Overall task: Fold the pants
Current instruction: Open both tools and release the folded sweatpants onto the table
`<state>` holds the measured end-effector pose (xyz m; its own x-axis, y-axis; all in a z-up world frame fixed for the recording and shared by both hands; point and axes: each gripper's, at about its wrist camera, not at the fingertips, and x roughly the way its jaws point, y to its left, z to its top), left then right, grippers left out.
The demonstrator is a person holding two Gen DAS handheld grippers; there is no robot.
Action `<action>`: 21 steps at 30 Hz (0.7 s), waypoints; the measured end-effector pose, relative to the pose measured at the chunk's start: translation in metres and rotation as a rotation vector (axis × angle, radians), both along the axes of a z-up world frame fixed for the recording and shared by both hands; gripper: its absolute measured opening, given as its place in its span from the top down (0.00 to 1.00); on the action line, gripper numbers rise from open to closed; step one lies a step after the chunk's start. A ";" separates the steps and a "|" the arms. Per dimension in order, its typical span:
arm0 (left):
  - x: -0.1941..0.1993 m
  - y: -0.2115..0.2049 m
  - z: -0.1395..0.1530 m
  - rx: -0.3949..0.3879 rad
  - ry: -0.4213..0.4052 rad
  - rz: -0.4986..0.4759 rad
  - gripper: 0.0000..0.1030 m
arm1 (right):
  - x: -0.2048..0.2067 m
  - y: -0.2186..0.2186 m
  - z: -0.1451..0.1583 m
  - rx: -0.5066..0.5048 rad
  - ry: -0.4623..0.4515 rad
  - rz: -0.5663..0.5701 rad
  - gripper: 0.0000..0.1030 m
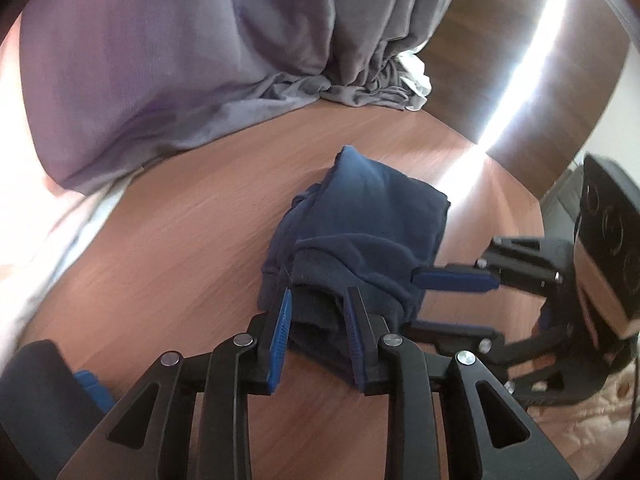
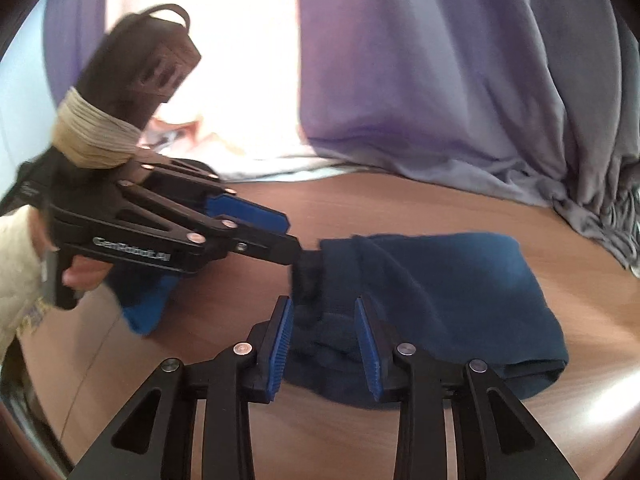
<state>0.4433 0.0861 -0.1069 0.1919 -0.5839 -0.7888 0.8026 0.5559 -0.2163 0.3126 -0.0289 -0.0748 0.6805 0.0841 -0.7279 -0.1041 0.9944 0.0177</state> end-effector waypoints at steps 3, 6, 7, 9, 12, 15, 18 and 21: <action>0.015 -0.006 -0.009 -0.020 0.060 0.023 0.74 | 0.010 -0.004 -0.011 0.017 0.025 -0.025 0.68; 0.023 -0.013 -0.019 0.022 0.061 0.049 0.74 | 0.014 -0.005 -0.018 0.025 0.056 -0.025 0.68; 0.022 -0.015 -0.022 0.044 0.052 0.054 0.74 | 0.014 -0.006 -0.020 0.036 0.066 -0.020 0.68; 0.021 -0.015 -0.028 0.080 0.043 0.064 0.74 | 0.015 -0.006 -0.022 0.054 0.078 -0.001 0.68; 0.018 -0.013 -0.035 0.109 0.044 0.085 0.73 | 0.018 -0.007 -0.031 0.073 0.109 0.029 0.68; 0.013 -0.010 -0.036 0.121 0.033 0.127 0.71 | 0.016 -0.006 -0.039 0.079 0.129 0.049 0.68; 0.007 -0.005 -0.032 0.122 0.014 0.184 0.71 | 0.013 -0.006 -0.038 0.109 0.146 0.076 0.68; -0.006 0.003 -0.025 0.118 -0.017 0.262 0.71 | 0.004 -0.009 -0.033 0.136 0.163 0.098 0.68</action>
